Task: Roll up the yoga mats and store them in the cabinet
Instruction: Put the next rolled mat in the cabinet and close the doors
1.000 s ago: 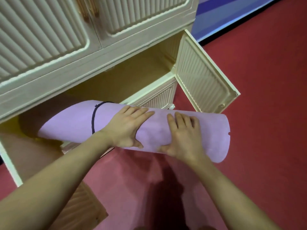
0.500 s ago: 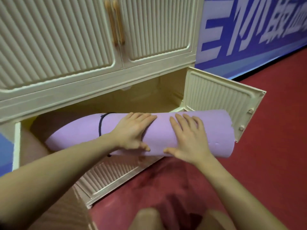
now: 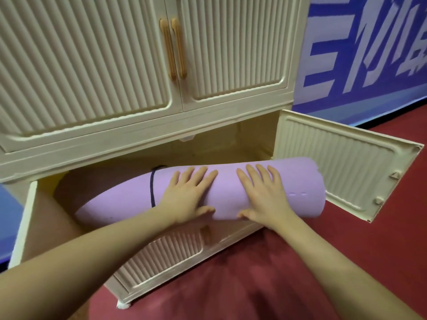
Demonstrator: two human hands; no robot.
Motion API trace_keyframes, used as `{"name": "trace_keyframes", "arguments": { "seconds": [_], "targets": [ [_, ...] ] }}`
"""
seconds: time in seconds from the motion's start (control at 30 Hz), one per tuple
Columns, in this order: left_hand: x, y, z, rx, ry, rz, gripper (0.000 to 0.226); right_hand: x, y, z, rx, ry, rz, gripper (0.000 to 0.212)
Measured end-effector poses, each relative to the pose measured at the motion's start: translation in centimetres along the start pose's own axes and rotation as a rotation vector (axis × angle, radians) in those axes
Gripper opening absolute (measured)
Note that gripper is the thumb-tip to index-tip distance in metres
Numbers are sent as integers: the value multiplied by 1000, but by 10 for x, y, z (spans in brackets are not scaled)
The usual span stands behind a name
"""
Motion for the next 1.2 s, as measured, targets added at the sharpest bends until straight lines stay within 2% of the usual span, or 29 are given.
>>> {"name": "trace_keyframes", "arguments": {
  "seconds": [0.07, 0.2, 0.3, 0.4, 0.47, 0.53, 0.6, 0.63, 0.7, 0.8, 0.87, 0.97, 1.07, 1.13, 1.2],
  "targets": [
    [-14, 7, 13, 19, -61, -53, 84, 9, 0, -5, 8, -25, 4, 120],
    [-42, 21, 40, 73, -76, 74, 87, 21, -5, -11, 52, -80, 38, 115],
    [-42, 21, 48, -10, -103, 77, 83, 29, -9, -14, 85, -109, 15, 111],
    [-34, 24, 47, -100, -262, 106, 81, 36, -7, -15, 139, -133, -61, 106],
    [-27, 25, 41, -218, -413, 94, 81, 37, -5, -17, 177, -158, -159, 96],
    [-20, 27, 33, -347, -551, 40, 79, 37, -4, -15, 213, -162, -258, 76],
    [-13, 31, 27, -380, -647, -13, 86, 36, -1, -10, 205, -129, -313, 55],
    [-10, 33, 26, -356, -670, -34, 92, 37, 2, -8, 197, -121, -303, 52],
    [-7, 39, 29, -279, -678, -75, 100, 41, 11, -6, 183, -135, -223, 69],
    [-1, 43, 34, -192, -635, -154, 102, 52, 24, -11, 96, -172, -104, 119],
    [4, 46, 32, -150, -588, -213, 104, 57, 28, -16, 74, -152, -53, 137],
    [7, 48, 27, -111, -534, -330, 112, 58, 33, -21, 76, -123, -42, 143],
    [17, 41, 23, -64, -366, -426, 122, 55, 36, -22, 44, -141, -64, 137],
    [26, 37, 21, -34, -279, -373, 130, 52, 37, -21, 35, -155, -70, 132],
    [32, 38, 19, -20, -277, -283, 139, 49, 39, -21, 47, -166, -75, 129]
  ]
}}
Point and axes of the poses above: each hand's wrist, its own x-axis towards the middle knuckle, its own y-axis out of the palm, z = x × y, the point moved 5 cm from there along x, towards the middle knuckle, and after that the axes turned 5 degrees about -y, right-handed, at the moved point
